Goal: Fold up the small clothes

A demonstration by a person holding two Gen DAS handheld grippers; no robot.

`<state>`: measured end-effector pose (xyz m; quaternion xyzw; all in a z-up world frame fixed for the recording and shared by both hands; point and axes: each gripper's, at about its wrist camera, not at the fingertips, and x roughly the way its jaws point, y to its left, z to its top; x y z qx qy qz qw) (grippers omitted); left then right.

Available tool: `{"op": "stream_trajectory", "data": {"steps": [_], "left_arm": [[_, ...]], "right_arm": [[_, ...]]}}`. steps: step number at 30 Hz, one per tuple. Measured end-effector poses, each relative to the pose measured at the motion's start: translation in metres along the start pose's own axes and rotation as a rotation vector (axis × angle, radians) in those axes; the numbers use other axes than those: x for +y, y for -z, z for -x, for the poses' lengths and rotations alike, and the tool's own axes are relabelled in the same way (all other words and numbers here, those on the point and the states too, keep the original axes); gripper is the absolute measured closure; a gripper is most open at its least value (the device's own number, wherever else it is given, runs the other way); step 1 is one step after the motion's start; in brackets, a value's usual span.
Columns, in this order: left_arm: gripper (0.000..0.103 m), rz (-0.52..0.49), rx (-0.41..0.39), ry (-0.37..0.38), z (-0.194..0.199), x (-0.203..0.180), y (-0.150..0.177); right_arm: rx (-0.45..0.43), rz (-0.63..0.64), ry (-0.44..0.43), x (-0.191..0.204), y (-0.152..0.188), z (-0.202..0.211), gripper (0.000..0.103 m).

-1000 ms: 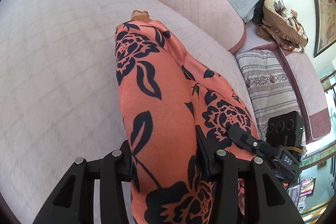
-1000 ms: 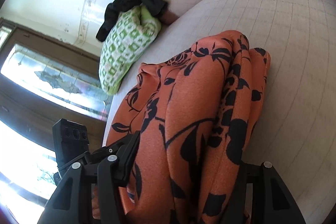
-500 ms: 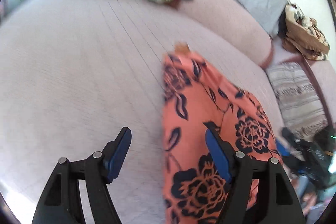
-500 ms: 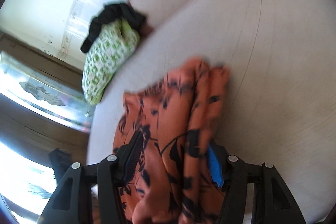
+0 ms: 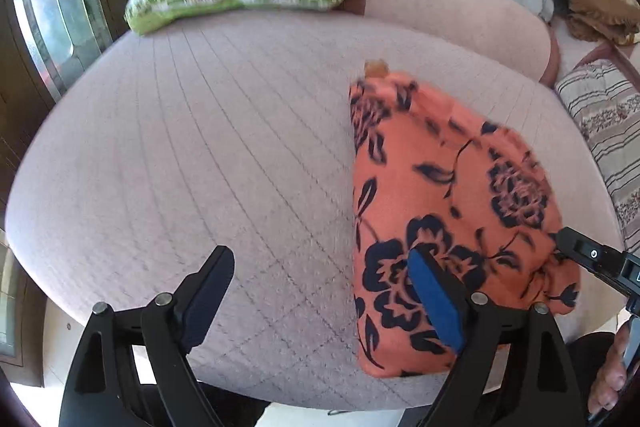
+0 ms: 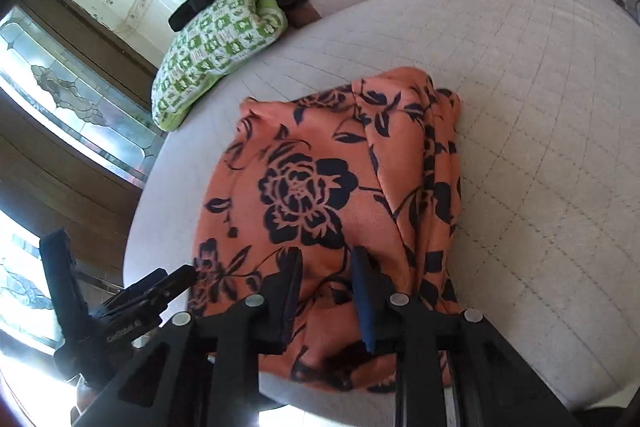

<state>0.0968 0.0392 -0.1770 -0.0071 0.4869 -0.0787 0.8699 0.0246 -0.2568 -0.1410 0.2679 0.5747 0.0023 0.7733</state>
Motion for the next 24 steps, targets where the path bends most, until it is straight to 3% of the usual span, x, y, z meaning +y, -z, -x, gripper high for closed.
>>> {"op": "stream_trajectory", "data": {"steps": [3, 7, 13, 14, 17, 20, 24], "left_arm": [[0.014, -0.006, -0.054, -0.016, 0.041, -0.008, -0.005], [0.014, -0.055, -0.110, -0.111, 0.091, -0.042, -0.006], [0.013, -0.153, -0.250, -0.184, 0.155, -0.077, 0.015], [0.011, -0.161, -0.278, -0.195, 0.166, -0.081, 0.017], [0.004, -0.167, -0.340, -0.230, 0.191, -0.086, 0.019], [0.004, -0.166, -0.403, -0.267, 0.210, -0.090, 0.022], [0.004, -0.144, -0.419, -0.232, 0.225, -0.089, 0.023]], "right_arm": [[-0.056, 0.108, 0.113, 0.029, -0.002, 0.032, 0.074], [-0.130, 0.211, 0.246, 0.059, 0.021, 0.087, 0.073], [-0.263, 0.242, 0.224, 0.079, 0.048, 0.159, 0.073], [-0.281, 0.244, 0.221, 0.080, 0.050, 0.165, 0.069], [-0.362, 0.242, 0.222, 0.086, 0.061, 0.188, 0.023], [-0.415, 0.253, 0.238, 0.091, 0.071, 0.203, 0.023], [-0.407, 0.248, 0.247, 0.095, 0.074, 0.206, 0.023]]}}
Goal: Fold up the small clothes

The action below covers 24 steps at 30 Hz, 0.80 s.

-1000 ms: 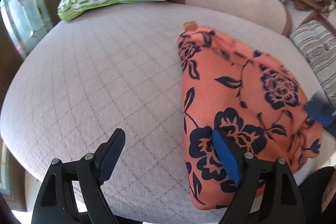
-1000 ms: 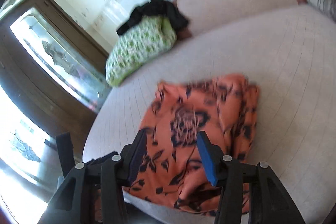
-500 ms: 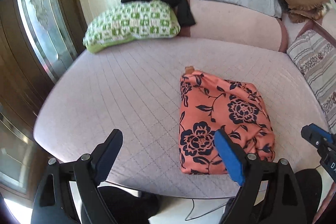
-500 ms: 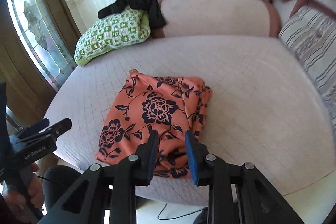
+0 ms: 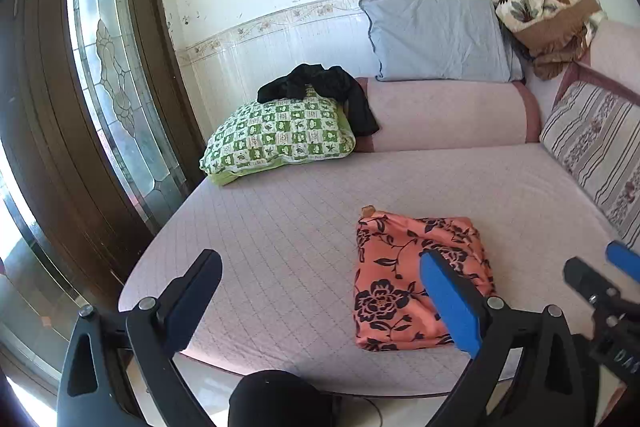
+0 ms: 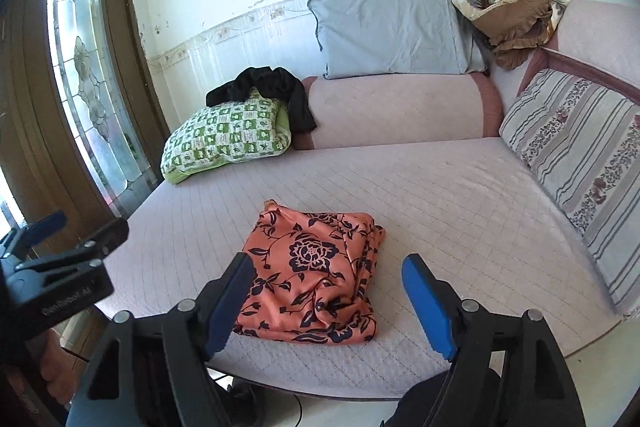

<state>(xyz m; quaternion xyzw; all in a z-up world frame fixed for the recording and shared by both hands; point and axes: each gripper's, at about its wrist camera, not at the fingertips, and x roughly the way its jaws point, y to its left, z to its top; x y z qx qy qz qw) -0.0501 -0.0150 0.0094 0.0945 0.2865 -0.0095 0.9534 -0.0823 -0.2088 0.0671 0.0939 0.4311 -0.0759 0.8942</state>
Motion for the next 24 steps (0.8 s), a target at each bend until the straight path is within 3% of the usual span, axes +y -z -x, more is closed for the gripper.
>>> {"op": "stream_trajectory", "data": {"steps": [15, 24], "left_arm": [[0.004, 0.030, -0.073, -0.010, 0.024, 0.011, -0.012], [0.004, 0.032, -0.074, -0.011, 0.027, 0.014, -0.008]], "right_arm": [[-0.035, 0.005, 0.008, 0.016, -0.003, 0.013, 0.023], [-0.021, 0.001, 0.019, 0.021, 0.004, 0.015, 0.023]]}}
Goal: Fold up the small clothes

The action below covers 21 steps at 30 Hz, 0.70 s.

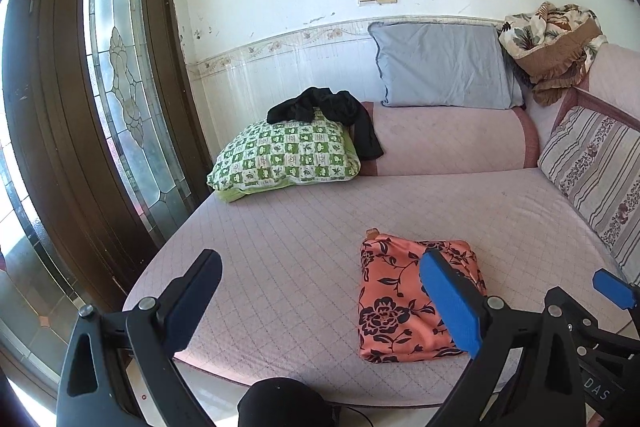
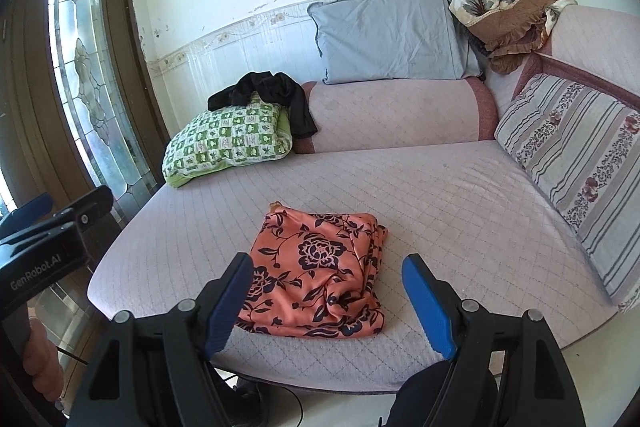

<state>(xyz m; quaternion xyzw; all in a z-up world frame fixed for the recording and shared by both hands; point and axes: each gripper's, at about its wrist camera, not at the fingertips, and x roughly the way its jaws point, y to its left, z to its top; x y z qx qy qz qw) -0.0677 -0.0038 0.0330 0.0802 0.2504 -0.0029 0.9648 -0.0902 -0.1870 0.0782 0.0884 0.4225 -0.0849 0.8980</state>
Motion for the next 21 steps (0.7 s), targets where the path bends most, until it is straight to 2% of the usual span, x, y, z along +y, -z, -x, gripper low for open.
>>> {"op": "stream_trajectory", "data": {"steps": [21], "left_arm": [[0.004, 0.017, 0.018, -0.013, -0.020, 0.016, -0.001]], "right_arm": [[0.034, 0.041, 0.001, 0.020, -0.001, -0.020, 0.023]]}}
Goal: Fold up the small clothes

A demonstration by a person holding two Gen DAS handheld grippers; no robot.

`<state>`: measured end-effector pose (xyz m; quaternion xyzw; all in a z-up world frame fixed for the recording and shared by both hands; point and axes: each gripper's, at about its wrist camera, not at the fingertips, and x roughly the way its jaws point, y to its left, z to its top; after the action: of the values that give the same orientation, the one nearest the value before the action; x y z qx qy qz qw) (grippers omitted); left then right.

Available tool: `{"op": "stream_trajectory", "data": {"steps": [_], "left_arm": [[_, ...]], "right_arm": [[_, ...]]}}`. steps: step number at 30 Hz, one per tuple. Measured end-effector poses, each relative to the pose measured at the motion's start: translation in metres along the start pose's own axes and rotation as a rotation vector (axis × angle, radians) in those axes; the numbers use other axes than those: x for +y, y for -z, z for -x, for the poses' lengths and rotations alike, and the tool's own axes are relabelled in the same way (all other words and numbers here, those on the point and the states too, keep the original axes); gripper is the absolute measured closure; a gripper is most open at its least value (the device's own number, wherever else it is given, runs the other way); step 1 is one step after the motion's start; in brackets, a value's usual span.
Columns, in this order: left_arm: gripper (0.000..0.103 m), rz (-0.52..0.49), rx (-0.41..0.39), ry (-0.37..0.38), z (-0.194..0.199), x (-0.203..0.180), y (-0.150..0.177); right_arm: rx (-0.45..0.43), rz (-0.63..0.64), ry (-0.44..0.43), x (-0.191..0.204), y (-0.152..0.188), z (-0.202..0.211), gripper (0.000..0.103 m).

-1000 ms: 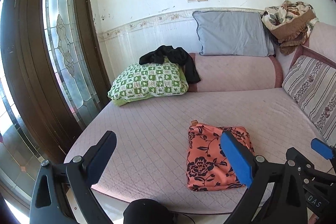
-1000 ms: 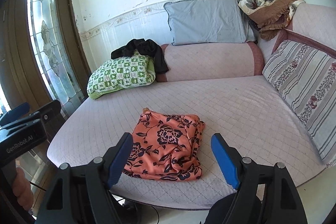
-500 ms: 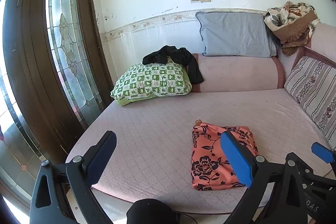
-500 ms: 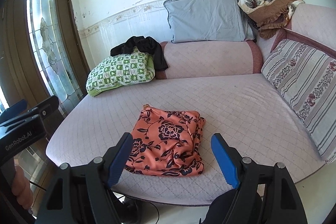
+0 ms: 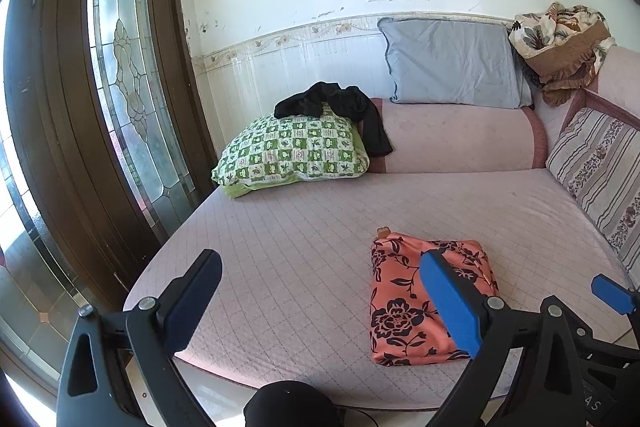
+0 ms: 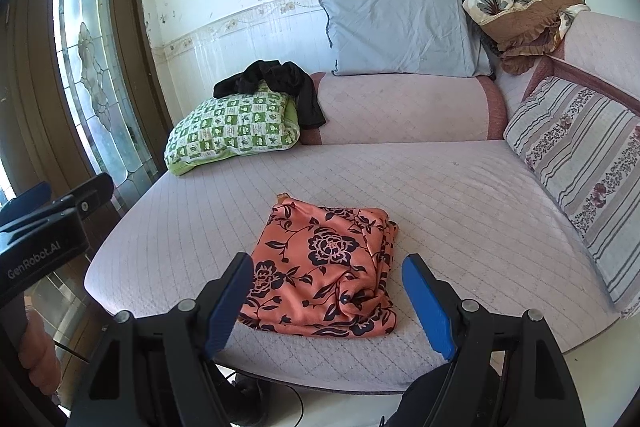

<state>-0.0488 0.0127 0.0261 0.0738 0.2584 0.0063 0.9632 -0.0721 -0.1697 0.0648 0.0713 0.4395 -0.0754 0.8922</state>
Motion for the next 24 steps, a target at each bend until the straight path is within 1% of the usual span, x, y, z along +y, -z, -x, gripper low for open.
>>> {"op": "stream_trajectory", "data": {"steps": [11, 17, 24], "left_arm": [[0.004, 0.006, -0.002, 0.021, -0.007, 0.001, -0.001], [0.004, 0.008, 0.002, 0.031, -0.013, 0.005, -0.001], [0.004, -0.006, 0.015, 0.018, -0.026, 0.005, -0.002]], "right_arm": [[-0.005, 0.002, 0.036, 0.004, -0.005, -0.003, 0.023], [0.011, 0.011, 0.054, 0.008, -0.006, -0.012, 0.023], [0.029, 0.007, 0.049, 0.011, -0.009, -0.024, 0.023]]}}
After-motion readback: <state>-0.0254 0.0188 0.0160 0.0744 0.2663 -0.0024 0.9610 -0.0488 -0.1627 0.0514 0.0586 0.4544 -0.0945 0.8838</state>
